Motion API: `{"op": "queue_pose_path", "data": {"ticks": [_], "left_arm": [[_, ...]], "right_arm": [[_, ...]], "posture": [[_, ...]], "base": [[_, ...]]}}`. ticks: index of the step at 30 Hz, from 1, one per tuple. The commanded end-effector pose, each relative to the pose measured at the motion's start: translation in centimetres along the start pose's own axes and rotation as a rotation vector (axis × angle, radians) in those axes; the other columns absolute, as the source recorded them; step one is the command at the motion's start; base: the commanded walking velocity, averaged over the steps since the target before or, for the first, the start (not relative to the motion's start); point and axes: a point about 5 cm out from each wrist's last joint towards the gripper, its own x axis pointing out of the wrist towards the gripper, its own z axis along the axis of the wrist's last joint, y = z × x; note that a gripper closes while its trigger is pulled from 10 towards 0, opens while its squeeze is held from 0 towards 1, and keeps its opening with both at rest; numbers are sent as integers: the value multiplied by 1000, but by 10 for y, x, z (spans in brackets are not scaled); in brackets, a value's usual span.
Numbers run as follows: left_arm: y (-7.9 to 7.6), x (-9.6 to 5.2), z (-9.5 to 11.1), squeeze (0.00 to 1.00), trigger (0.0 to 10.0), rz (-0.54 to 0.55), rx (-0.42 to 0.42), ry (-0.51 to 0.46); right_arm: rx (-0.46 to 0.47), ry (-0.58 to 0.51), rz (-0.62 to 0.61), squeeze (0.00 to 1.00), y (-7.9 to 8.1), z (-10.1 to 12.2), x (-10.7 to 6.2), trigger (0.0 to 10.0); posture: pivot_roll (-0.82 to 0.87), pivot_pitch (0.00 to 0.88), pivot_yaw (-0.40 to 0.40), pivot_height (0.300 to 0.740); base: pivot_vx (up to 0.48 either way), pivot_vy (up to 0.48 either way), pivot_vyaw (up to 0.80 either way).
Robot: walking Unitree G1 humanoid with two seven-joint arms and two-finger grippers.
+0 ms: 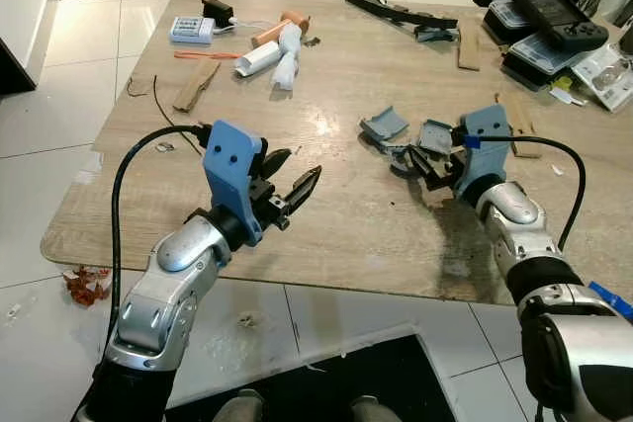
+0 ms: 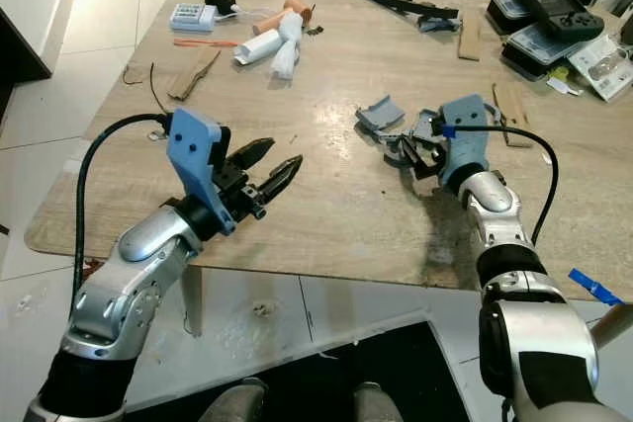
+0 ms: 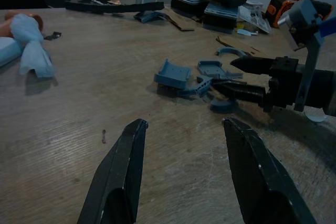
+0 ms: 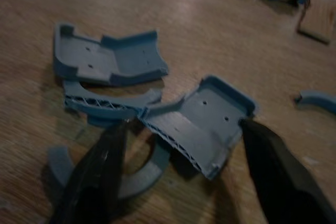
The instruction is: Picking trash to rubbish bin
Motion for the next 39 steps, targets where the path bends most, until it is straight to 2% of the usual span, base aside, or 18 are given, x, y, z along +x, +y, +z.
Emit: {"op": "queue_pose_path", "data": {"ticks": [1,3,4,5,6,7,9,10,15,16,17,18,19,20,21,22,31,39], "left_arm": [[-7,3,0,0,10000,-26,-12,-2],[-8,3,0,0,10000,-29,-14,-2],[-9,3,0,0,10000,-34,-17,-1],[-9,3,0,0,10000,-34,-17,-1],[-9,3,0,0,10000,-35,-18,0],[-9,3,0,0,10000,-36,-18,1],[-9,3,0,0,10000,-36,-18,1],[-9,3,-1,0,10000,-36,-18,1],[-9,5,0,0,10000,-31,-20,-4],[-9,5,0,0,10000,-30,-19,-4],[-9,5,0,0,10000,-29,-19,-4],[-8,5,-1,0,10000,-29,-19,-4],[-8,5,-1,0,10000,-27,-19,-5],[-8,5,-1,0,10000,-27,-18,-6],[-8,5,-1,0,10000,-27,-18,-6],[-8,5,0,0,10000,-27,-18,-7],[-6,7,0,0,10000,-17,-15,-17],[0,12,2,0,10000,10,-2,-39]], "right_arm": [[17,70,-6,0,-3,-14,-6,1922],[22,82,-11,0,-4,-15,-6,1922],[23,99,-19,0,-4,-17,-6,2941],[23,99,-19,0,-4,-17,-6,2941],[22,108,-21,0,-4,-18,-7,3569],[19,117,-26,0,-5,-19,-7,8588],[17,123,-29,0,-5,-20,-7,8588],[19,129,-33,0,-5,-20,-7,10000],[27,143,-44,0,-7,-21,-7,10000],[31,142,-50,0,-8,-20,-7,8392],[33,142,-55,0,-9,-20,-7,8392],[38,141,-60,0,-10,-19,-7,4549],[45,139,-65,0,-11,-19,-7,2314],[50,137,-69,0,-11,-18,-7,627],[50,137,-69,0,-11,-18,-7,627],[53,137,-71,0,-12,-18,-7,0],[64,117,-71,0,-11,-15,-5,0],[79,21,-48,0,-4,-1,1,0]], "posture": [[28,312,21,740],[27,312,20,740],[27,312,19,740],[27,312,19,740],[27,312,19,740],[28,311,18,740],[27,311,17,740],[27,310,16,740],[25,307,14,740],[24,304,13,740],[24,304,13,740],[23,302,12,740],[23,301,12,740],[23,300,11,740],[23,300,11,740],[23,300,11,740],[10,268,10,740],[-1,250,-7,740]], "base": [[0,0,0],[0,0,0],[0,0,0],[0,0,0],[0,0,0],[0,0,0],[0,0,0],[0,0,0],[0,0,0],[0,0,0],[0,0,0],[0,0,0],[0,0,0],[0,0,0],[0,0,0],[0,0,0],[0,0,0],[0,0,0]]}}
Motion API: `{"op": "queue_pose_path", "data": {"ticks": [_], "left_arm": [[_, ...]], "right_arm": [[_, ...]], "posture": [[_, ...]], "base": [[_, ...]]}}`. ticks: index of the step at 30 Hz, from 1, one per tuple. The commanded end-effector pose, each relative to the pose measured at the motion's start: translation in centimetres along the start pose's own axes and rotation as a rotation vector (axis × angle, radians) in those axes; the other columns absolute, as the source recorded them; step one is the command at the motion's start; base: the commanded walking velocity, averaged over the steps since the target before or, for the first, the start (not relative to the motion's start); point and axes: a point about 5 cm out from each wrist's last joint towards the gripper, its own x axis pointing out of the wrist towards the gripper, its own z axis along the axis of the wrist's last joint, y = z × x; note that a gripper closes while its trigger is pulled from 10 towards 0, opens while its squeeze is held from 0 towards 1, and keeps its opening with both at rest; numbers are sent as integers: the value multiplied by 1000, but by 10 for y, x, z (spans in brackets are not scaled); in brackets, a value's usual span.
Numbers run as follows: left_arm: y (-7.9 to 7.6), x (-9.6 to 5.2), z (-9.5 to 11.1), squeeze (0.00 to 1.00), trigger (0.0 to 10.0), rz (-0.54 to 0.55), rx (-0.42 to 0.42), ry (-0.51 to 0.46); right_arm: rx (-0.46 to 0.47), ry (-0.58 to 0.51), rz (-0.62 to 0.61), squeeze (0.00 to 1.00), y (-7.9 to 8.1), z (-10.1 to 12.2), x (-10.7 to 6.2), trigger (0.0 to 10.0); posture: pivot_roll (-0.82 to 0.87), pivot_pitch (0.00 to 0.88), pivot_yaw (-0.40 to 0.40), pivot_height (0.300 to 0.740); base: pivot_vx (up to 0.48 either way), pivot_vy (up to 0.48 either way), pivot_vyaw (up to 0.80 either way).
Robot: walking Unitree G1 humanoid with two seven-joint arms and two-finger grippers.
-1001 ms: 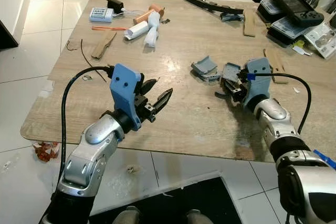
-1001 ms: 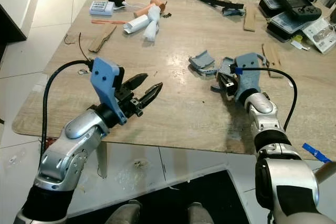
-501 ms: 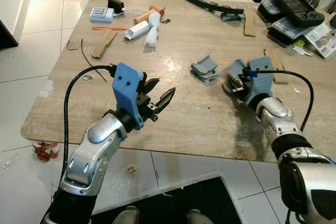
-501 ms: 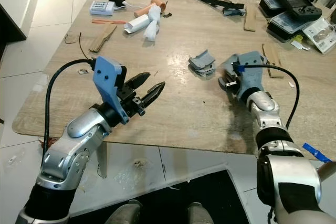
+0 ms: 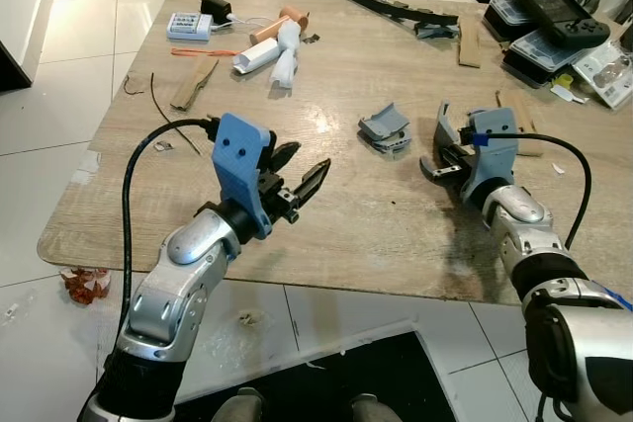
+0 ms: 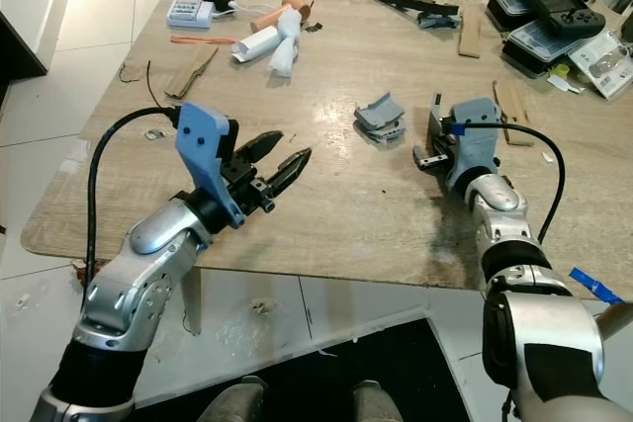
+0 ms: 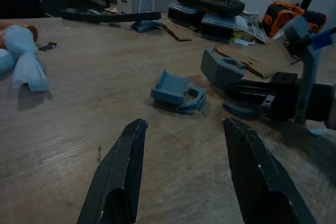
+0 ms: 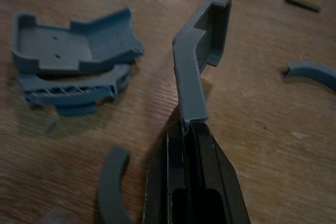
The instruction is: Picking trash to rubbish bin
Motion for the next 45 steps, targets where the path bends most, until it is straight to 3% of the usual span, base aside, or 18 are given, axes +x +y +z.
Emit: {"op": "queue_pose_path", "data": {"ticks": [1,3,4,6,7,10,17,22,23,24,25,27,29,32,33,36,42,45], "left_arm": [[-1,0,-3,0,10000,7,-3,-2],[3,-1,-2,0,10000,37,10,-9],[11,-5,-1,0,10000,109,17,-20],[16,-7,0,0,10000,146,19,-24],[23,-10,1,0,10000,205,20,-33],[40,-22,0,0,10000,329,35,-37],[50,-39,2,0,10000,396,53,-44],[58,-51,0,0,10000,477,86,-34],[64,-58,-3,0,10000,564,86,-25],[66,-61,-5,0,10000,578,85,-17],[66,-61,-5,0,10000,578,85,-17],[62,-62,-7,0,10000,536,102,-3],[61,-62,-8,0,10000,519,102,2],[56,-60,-10,0,10000,479,83,0],[56,-60,-10,0,10000,479,83,0],[45,-54,-8,0,10000,399,52,-25],[32,-51,-5,0,10000,304,13,-51],[28,-51,-4,0,10000,290,13,-50]], "right_arm": [[9,-21,0,0,1,0,-1,0],[23,-79,1,0,3,9,2,0],[5,-168,5,0,8,23,4,4353],[1,-203,2,0,9,29,5,4353],[-11,-255,-9,0,11,37,5,10000],[-5,-336,-57,0,11,51,3,10000],[-2,-314,-168,0,-2,50,-6,10000],[-12,-143,-227,0,-7,27,-13,10000],[-35,-95,-281,0,-10,18,-21,10000],[-27,-53,-310,0,-11,13,-25,10000],[-27,-53,-310,0,-11,13,-25,10000],[1,131,-374,0,-14,-2,-30,10000],[13,147,-413,0,-15,-2,-33,10000],[12,-4,-425,0,-9,20,-39,10000],[12,-4,-425,0,-9,20,-39,10000],[66,-222,-338,0,4,48,-46,10000],[53,-287,-287,0,18,59,-50,10000],[-1,-316,-259,0,28,66,-53,10000]], "posture": [[-1,250,-7,740],[-2,250,-9,740],[-8,236,-16,740],[-8,236,-16,740],[-14,227,-22,740],[-27,215,-29,740],[-31,200,-49,740],[-41,197,-57,740],[-41,194,-55,740],[-44,196,-57,740],[-44,196,-57,740],[-45,192,-57,740],[-50,190,-51,740],[-62,186,-44,740],[-62,186,-44,740],[-60,183,-47,740],[-57,180,-53,740],[-59,180,-54,740]], "base": [[0,0,0],[0,0,0],[0,0,0],[0,0,0],[0,0,0],[0,0,0],[0,0,0],[0,0,0],[0,0,0],[0,0,0],[0,0,0],[0,0,0],[0,0,0],[0,0,0],[0,0,0],[0,0,0],[0,0,0],[0,0,0]]}}
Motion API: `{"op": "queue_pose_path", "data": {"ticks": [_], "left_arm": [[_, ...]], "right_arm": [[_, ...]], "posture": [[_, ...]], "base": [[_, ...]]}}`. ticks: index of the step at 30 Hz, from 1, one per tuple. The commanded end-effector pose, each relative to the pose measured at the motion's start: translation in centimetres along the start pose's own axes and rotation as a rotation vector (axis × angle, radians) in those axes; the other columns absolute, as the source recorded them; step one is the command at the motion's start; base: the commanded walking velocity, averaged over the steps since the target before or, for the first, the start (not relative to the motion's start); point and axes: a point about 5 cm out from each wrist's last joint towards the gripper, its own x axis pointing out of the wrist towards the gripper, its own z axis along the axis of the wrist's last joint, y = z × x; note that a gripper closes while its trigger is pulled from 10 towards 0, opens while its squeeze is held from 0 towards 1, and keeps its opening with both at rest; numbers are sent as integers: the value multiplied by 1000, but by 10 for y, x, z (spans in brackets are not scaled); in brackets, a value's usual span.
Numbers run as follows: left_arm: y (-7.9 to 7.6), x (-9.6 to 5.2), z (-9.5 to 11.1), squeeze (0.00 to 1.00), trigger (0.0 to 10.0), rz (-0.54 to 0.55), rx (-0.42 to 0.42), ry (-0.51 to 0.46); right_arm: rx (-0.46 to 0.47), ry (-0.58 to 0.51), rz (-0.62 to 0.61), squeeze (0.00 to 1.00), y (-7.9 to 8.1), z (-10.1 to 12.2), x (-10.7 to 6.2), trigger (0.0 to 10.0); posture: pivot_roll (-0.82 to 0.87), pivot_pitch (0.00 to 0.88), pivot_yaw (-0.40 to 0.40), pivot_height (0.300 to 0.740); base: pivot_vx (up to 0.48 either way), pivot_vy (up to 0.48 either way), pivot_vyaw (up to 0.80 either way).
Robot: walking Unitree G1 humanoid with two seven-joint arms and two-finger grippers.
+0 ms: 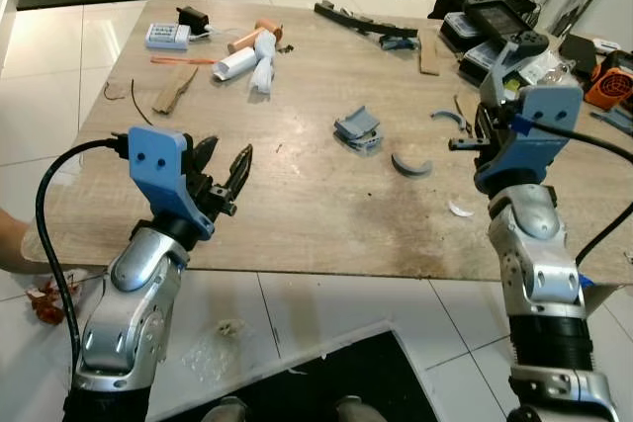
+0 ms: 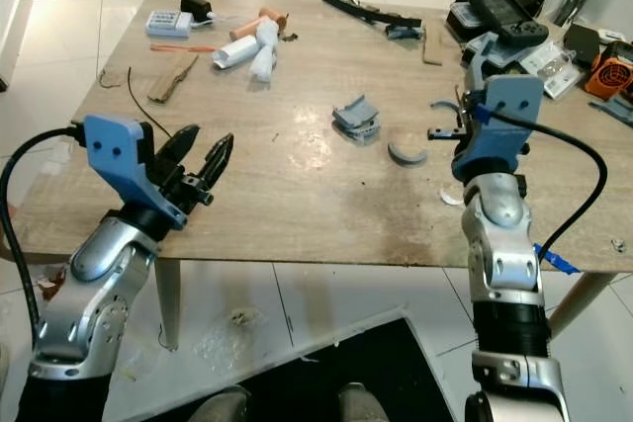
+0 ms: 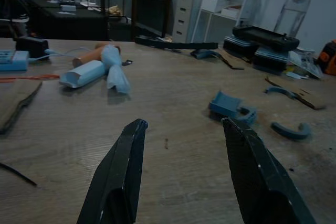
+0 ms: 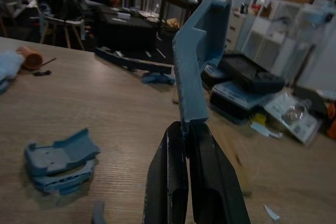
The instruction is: Picking trash to rubbish bin
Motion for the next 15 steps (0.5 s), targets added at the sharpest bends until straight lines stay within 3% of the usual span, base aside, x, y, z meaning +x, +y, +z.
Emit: {"op": "queue_pose_path", "data": {"ticks": [1,6,15], "left_arm": [[-5,-3,-4,0,10000,-16,-15,19],[-6,3,-5,0,10000,55,-33,17],[-11,7,-6,0,10000,38,-29,21]], "right_arm": [[-19,-16,8,0,2,3,-3,10000],[-27,-23,25,0,10,-1,-12,10000],[-4,4,45,0,15,-9,-18,10000]], "posture": [[-59,180,-54,740],[-63,177,-54,740],[-63,170,-51,740]], "base": [[0,0,0],[0,0,0],[0,0,0]]}}
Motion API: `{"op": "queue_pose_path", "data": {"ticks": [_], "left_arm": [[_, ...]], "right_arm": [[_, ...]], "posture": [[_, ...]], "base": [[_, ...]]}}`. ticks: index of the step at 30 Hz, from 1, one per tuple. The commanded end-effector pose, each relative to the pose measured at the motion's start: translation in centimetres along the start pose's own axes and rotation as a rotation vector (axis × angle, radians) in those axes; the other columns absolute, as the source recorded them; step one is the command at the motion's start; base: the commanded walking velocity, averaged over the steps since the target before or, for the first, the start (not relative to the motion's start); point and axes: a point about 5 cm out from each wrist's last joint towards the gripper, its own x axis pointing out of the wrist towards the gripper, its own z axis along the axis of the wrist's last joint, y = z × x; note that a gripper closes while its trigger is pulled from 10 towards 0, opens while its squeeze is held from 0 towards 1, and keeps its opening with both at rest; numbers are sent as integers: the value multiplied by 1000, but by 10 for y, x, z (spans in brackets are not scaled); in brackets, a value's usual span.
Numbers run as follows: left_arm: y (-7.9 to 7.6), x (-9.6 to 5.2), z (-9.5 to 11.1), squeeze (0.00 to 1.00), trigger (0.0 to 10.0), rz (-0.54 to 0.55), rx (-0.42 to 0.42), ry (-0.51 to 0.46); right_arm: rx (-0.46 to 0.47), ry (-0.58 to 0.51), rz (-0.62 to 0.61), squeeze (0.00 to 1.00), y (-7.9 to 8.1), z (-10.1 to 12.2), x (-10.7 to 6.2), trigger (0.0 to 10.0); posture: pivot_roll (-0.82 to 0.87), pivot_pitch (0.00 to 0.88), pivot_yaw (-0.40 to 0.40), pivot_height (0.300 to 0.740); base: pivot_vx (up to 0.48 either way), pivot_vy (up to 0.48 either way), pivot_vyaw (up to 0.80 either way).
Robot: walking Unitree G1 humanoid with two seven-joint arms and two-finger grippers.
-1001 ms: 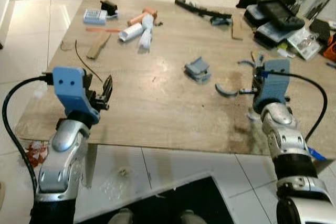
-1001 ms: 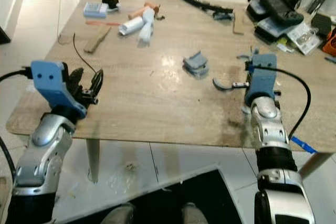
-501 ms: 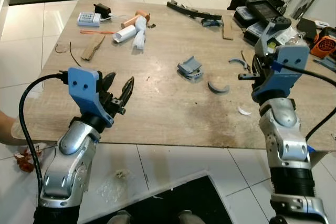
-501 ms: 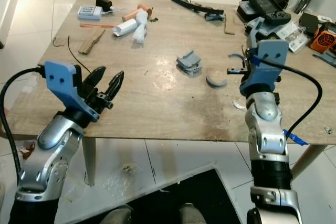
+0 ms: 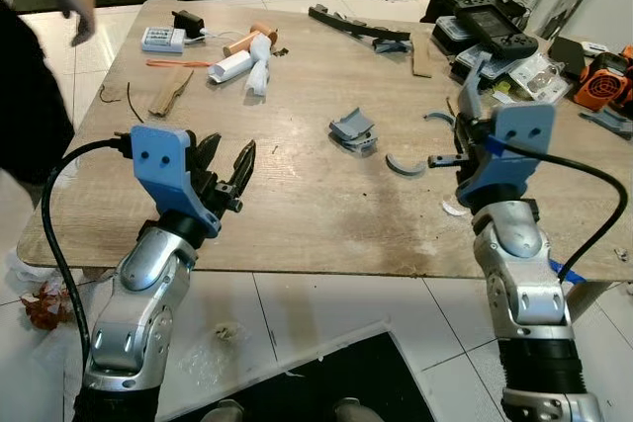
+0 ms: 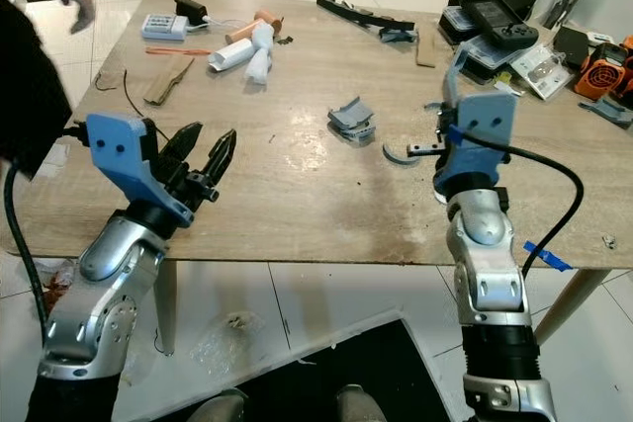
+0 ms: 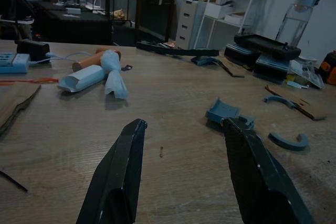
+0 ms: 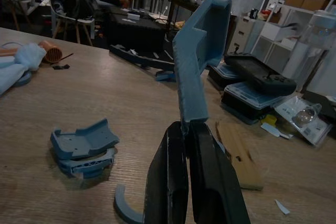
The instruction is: Picking trash to rubbish bin
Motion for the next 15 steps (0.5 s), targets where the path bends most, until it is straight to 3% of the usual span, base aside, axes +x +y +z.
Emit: {"op": "queue_pose_path", "data": {"ticks": [1,2,15], "left_arm": [[-3,0,-6,0,10000,-3,-7,31],[-3,0,-6,0,10000,-3,-7,31],[-6,6,-5,0,10000,12,-4,17]], "right_arm": [[7,-1,1,0,-1,-1,-5,10000],[7,-1,1,0,-1,-1,-5,10000],[49,26,38,0,18,-12,-11,10000]], "posture": [[-63,170,-51,740],[-63,170,-51,740],[-54,148,-47,740]], "base": [[0,0,0],[0,0,0],[0,0,-800]]}}
